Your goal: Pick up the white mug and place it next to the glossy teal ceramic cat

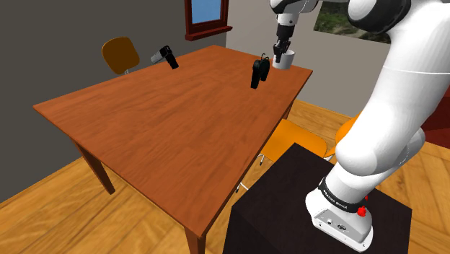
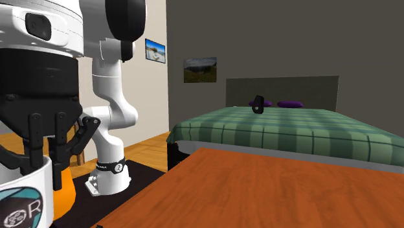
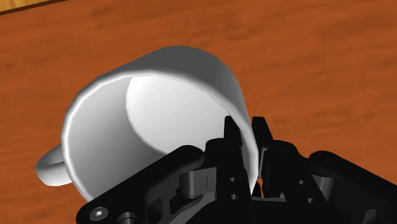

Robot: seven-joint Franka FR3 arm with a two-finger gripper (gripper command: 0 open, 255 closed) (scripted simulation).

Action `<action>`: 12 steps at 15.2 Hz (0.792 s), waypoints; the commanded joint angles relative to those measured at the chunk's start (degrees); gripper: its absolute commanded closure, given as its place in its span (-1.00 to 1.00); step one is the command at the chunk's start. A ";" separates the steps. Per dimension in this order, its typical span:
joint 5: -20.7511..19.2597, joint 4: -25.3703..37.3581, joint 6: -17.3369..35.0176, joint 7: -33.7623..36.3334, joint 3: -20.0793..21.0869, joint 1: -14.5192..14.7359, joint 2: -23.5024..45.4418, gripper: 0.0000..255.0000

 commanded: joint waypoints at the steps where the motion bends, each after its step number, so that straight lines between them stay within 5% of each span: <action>1: 0.00 -1.51 1.55 0.06 0.02 0.04 0.01 1.00; 12: 0.43 -7.80 9.49 0.04 0.17 -0.01 1.71 1.00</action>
